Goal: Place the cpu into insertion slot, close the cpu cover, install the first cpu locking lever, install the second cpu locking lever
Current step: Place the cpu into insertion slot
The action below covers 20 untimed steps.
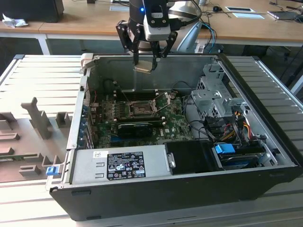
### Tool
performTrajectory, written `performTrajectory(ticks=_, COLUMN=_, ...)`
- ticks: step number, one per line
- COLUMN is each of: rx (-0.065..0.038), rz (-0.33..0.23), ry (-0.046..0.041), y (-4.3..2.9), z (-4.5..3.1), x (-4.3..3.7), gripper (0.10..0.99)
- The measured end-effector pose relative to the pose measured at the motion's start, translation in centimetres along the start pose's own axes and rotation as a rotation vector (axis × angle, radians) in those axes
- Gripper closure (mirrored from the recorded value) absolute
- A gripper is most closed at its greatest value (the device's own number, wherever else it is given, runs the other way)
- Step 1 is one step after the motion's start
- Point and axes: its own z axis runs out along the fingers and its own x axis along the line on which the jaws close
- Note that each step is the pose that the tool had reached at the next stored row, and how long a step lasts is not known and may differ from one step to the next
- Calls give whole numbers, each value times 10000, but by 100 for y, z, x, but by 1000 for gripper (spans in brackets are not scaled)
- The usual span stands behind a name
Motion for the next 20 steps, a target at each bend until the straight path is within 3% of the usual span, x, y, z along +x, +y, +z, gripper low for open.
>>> performTrajectory(ticks=20, rx=-16, rz=839, ry=-76, y=0, z=0, x=0, gripper=557)
